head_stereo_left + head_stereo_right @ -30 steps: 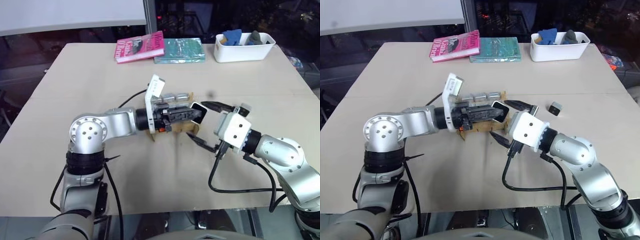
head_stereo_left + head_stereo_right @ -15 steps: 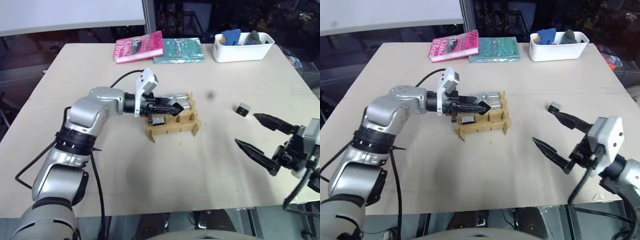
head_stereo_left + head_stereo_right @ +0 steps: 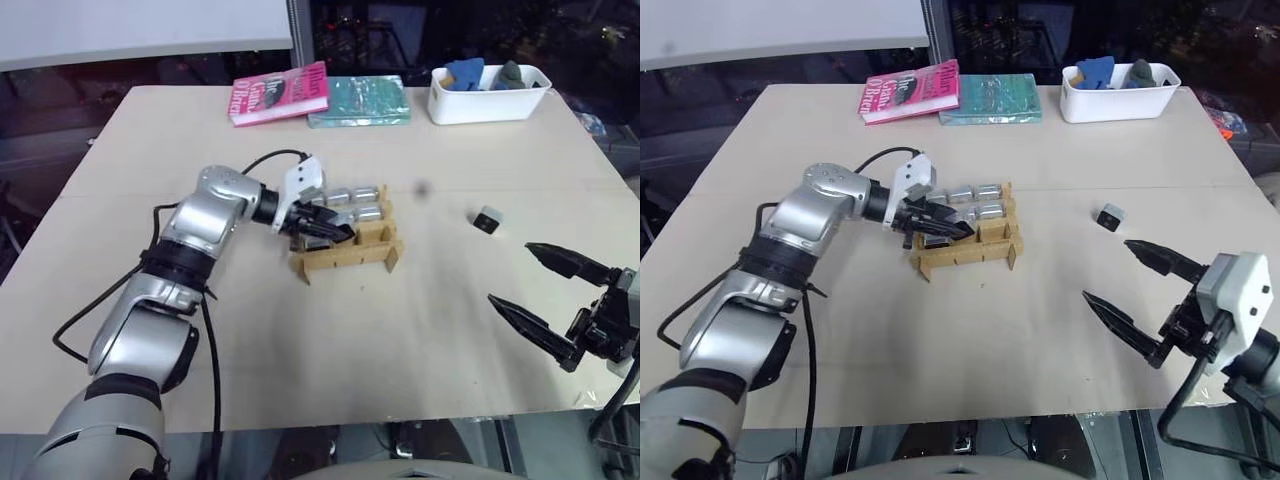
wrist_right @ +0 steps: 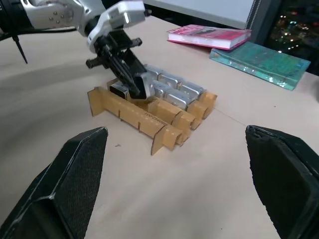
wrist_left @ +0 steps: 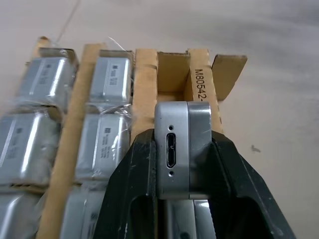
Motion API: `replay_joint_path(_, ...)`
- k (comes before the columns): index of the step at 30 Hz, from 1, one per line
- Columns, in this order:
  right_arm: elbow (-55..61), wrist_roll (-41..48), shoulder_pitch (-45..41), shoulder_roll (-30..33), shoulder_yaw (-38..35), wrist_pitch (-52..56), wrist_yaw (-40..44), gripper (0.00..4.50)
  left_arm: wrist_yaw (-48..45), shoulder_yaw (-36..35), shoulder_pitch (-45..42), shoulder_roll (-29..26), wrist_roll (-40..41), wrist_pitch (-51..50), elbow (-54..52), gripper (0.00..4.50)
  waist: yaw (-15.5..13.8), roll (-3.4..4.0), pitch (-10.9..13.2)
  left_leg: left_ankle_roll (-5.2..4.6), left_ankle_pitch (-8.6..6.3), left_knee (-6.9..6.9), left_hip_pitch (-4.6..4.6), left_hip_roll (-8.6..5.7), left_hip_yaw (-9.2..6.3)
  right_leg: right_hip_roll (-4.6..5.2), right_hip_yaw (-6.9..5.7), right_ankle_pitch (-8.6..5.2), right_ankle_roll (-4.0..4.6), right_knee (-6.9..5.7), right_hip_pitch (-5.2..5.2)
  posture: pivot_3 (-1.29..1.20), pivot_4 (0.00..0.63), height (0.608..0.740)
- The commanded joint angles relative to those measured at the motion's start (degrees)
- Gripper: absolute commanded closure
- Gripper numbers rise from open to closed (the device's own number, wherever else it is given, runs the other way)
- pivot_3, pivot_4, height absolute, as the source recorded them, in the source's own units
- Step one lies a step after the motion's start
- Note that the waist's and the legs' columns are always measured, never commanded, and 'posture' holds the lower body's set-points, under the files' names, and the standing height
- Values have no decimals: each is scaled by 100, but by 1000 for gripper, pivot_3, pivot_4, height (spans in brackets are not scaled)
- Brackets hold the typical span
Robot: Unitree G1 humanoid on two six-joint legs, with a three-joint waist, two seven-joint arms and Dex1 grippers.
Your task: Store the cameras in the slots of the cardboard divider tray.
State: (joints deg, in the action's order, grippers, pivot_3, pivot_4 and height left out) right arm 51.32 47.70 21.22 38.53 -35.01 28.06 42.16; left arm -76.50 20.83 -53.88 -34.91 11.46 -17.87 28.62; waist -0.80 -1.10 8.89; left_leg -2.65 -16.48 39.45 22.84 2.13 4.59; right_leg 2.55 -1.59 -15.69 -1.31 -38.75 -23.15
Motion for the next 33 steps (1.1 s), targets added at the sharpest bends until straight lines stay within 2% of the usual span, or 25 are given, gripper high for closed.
replay_joint_path(1,196,-4,25,41,-77,-192,-86,100,-79,-68,-124,100,-239,361,166,3741,5,0,0,0,0,0,0,0,0,0,0,0,0,0,0,0,150,740)
replay_joint_path(6,219,-1,65,81,-33,-238,-162,100,-259,-56,-233,158,-530,526,432,3741,1,0,0,0,0,0,0,0,0,0,0,0,0,-2,0,0,150,740)
replay_joint_path(7,222,-13,68,85,-10,-242,-180,0,-315,-73,-252,152,-550,560,444,2707,3,0,0,0,0,1,0,0,0,0,0,0,0,-2,0,0,150,740)
replay_joint_path(8,221,-34,68,88,20,-247,-197,0,-392,-103,-262,145,-535,575,423,2506,8,0,0,0,0,1,-1,0,0,0,0,0,0,-2,0,0,150,740)
replay_joint_path(13,150,-553,39,72,236,-220,-548,0,-476,-639,-213,154,24,58,-161,179,3,-2,1,0,0,3,1,1,-2,0,-1,0,0,-4,0,0,150,740)
replay_joint_path(19,-621,-2038,-708,663,1452,416,-1396,0,-148,-1555,446,-2,990,-926,-1873,179,52,0,0,1,1,7,-1,3,0,5,3,0,0,-7,-2,0,150,740)
replay_joint_path(22,-1913,-2637,-1899,520,2392,704,-1809,0,424,-1983,1278,3,1530,-1557,-3282,179,145,-2,-1,2,1,9,-5,6,4,8,8,0,0,-11,-2,0,150,740)
replay_joint_path(25,-3088,-2896,-3035,227,2755,946,-2019,0,860,-2204,2009,180,1736,-1383,-4185,179,141,1,1,3,2,10,-7,6,4,12,8,0,1,-17,-2,0,150,740)
replay_joint_path(28,-4289,-3193,-4017,113,3044,896,-1949,0,1210,-2426,2557,292,2164,-1585,-4845,179,132,8,5,3,3,9,-4,6,6,9,8,1,1,-15,-5,0,150,740)
replay_joint_path(33,-5769,-3515,-4888,82,3352,510,-1543,0,1632,-2657,3120,143,2674,-1987,-5558,179,94,8,4,3,2,2,0,4,2,11,1,1,1,-7,-5,0,150,740)
